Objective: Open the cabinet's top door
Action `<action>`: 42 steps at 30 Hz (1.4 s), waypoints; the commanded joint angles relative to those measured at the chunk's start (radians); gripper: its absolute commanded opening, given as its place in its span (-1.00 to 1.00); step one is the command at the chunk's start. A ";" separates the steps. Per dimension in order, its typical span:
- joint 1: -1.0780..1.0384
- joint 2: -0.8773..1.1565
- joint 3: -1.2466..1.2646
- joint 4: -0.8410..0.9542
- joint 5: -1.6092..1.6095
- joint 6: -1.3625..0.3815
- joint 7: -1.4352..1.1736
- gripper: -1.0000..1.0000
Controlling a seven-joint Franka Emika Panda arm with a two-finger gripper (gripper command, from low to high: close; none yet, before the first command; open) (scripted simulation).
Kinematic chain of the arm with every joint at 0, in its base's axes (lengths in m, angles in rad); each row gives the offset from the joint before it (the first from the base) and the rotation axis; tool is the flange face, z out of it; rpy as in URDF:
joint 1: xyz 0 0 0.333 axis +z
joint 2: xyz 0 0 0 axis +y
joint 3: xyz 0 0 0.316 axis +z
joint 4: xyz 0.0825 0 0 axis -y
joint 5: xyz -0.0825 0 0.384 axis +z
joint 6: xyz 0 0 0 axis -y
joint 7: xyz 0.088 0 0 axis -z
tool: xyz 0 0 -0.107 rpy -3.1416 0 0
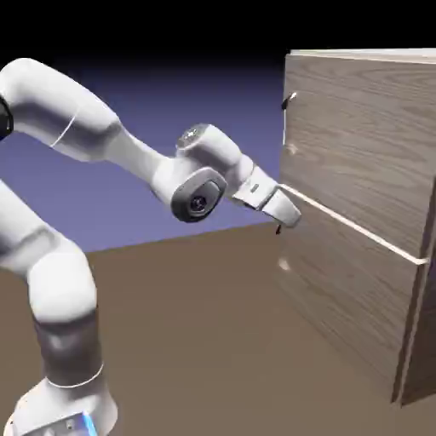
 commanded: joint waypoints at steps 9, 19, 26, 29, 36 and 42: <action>-0.202 -0.126 0.229 0.124 0.392 -0.006 0.371 0.00; -0.427 -0.266 0.484 0.261 0.827 -0.012 0.783 0.00; -0.585 -0.365 0.662 0.358 1.131 -0.017 1.071 0.00; -0.652 -0.407 0.739 0.399 1.261 -0.019 1.195 0.00; -0.810 -0.505 0.917 0.495 1.566 -0.023 1.483 0.00; -0.945 -0.589 1.070 0.578 1.827 -0.027 1.731 0.00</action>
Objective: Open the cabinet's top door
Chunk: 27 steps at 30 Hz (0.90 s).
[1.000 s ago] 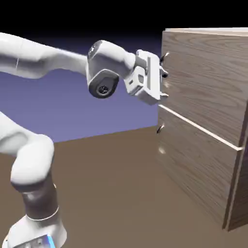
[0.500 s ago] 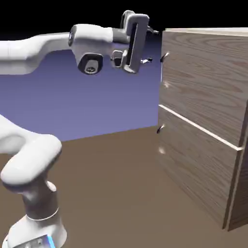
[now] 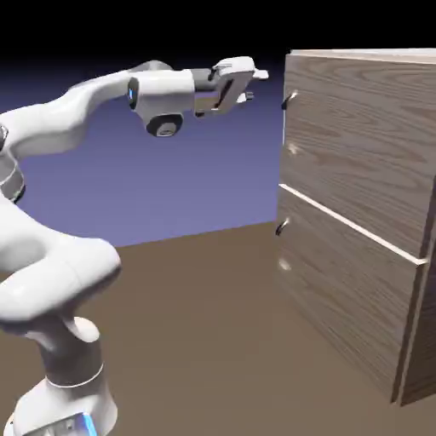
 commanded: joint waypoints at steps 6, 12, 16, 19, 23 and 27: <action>-0.135 -0.084 0.153 0.083 0.261 -0.004 0.247 0.00; -0.273 -0.106 0.211 0.191 0.329 -0.023 0.310 0.00; -0.325 -0.108 0.224 0.235 0.335 -0.032 0.315 -1.00; -0.260 -0.187 0.162 0.126 0.377 -0.145 0.315 -1.00; -0.180 -0.288 0.093 -0.019 0.419 -0.294 0.315 -1.00; -0.106 -0.386 0.033 -0.164 0.450 -0.447 0.314 -1.00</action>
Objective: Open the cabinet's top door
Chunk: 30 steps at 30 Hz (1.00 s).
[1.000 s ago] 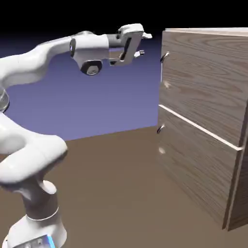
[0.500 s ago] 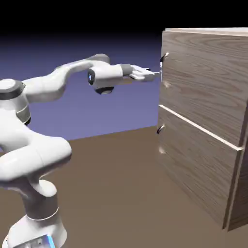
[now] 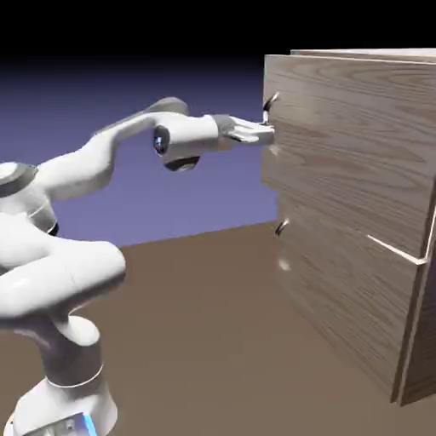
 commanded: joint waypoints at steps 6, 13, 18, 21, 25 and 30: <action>0.133 -0.079 -0.088 -0.218 0.020 -0.206 -0.061 -1.00; 0.308 -0.106 -0.264 -0.472 -0.057 -0.441 -0.182 -1.00; 0.370 -0.125 -0.445 -0.603 -0.186 -0.605 -0.248 -1.00; 0.378 -0.128 -0.554 -0.650 -0.271 -0.688 -0.280 -1.00; 0.366 -0.120 -0.699 -0.689 -0.390 -0.788 -0.321 -1.00; 0.335 -0.080 -0.880 -0.710 -0.545 -0.902 -0.378 -1.00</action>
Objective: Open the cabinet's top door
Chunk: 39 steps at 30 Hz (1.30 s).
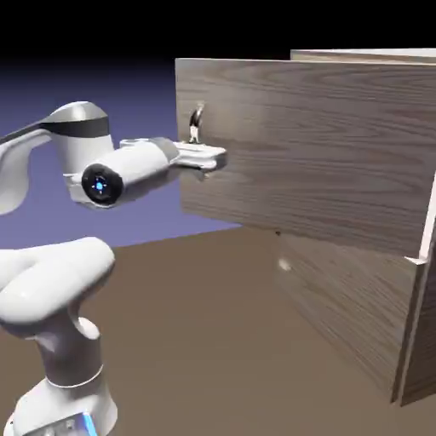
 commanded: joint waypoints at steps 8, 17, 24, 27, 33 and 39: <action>-0.049 0.146 -0.290 0.027 -0.274 -0.176 -0.116 -1.00; -0.023 0.446 -0.604 0.170 -0.610 -0.375 -0.290 -1.00; 0.086 0.700 -0.808 0.352 -0.817 -0.524 -0.415 -1.00; 0.154 0.809 -0.894 0.447 -0.888 -0.596 -0.466 -1.00; 0.316 1.025 -1.071 0.660 -0.998 -0.757 -0.573 -1.00; 0.492 1.238 -1.261 0.877 -1.068 -0.934 -0.700 -1.00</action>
